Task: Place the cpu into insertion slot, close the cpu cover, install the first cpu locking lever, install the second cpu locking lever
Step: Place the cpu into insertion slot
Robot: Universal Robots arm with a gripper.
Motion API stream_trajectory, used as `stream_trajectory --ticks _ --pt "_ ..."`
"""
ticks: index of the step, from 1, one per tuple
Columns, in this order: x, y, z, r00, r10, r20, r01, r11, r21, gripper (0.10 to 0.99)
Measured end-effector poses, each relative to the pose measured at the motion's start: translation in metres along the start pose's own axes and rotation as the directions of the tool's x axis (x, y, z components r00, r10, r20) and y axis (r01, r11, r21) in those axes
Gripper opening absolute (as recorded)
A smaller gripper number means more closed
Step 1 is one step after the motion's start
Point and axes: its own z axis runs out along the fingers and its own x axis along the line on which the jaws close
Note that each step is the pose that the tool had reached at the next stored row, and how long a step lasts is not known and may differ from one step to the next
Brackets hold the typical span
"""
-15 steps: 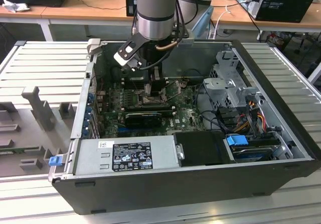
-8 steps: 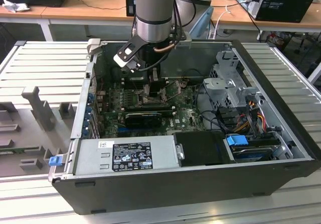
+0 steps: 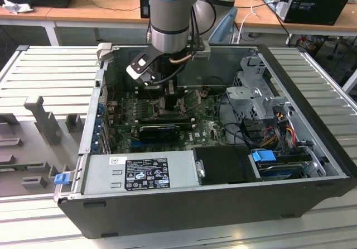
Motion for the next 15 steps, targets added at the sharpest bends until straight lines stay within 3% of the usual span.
stream_trajectory --ticks 9,15 --pt "0.0039 -0.0016 0.0157 0.9997 0.026 0.0007 -0.026 0.9997 -0.001 0.529" --pt "0.0057 -0.0017 0.0205 0.9997 0.026 0.0007 -0.026 0.9996 -0.001 0.529"
